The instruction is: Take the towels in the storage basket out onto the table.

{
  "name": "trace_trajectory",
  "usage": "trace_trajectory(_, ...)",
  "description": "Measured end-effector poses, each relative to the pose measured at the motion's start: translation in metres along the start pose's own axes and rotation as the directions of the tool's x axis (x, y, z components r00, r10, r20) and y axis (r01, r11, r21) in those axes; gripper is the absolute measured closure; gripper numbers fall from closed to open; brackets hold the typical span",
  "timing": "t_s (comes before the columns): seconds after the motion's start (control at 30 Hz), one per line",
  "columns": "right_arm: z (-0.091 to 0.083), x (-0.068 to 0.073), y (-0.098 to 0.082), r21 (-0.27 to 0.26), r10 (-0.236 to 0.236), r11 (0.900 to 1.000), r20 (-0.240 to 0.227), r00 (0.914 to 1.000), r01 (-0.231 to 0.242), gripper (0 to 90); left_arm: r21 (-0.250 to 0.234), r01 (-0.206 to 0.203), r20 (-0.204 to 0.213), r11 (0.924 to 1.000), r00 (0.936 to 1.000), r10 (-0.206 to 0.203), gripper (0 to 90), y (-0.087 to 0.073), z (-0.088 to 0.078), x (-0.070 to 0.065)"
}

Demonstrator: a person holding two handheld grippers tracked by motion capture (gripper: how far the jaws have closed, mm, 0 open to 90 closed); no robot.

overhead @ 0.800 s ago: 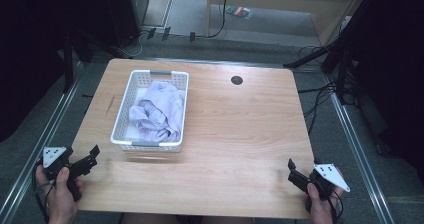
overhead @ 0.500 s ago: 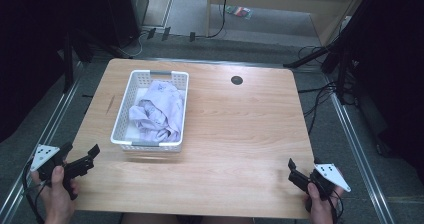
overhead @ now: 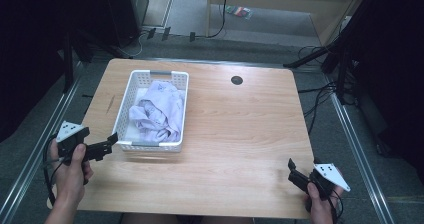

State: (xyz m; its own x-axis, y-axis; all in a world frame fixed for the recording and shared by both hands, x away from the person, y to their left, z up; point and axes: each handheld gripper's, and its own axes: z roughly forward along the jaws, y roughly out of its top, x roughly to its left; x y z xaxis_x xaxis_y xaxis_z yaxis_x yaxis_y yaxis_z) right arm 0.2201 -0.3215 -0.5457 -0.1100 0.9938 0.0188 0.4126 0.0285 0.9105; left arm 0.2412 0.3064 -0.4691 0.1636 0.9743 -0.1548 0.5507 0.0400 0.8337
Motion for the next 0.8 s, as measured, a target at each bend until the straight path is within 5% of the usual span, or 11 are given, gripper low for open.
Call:
trace_trajectory(0.5,0.0,0.001,0.0,0.0,-0.003,1.0,0.002,1.0,0.003,12.2,0.084,-0.092,0.053,0.9922,0.9947,0.088,0.0,0.063,0.038,-0.045)
trace_trajectory(0.8,0.0,0.001,0.0,0.001,-0.003,1.0,-0.003,1.0,0.003,12.2,0.204,-0.103,0.065,0.9735,0.9937,0.091,0.0,0.087,0.087,-0.072)
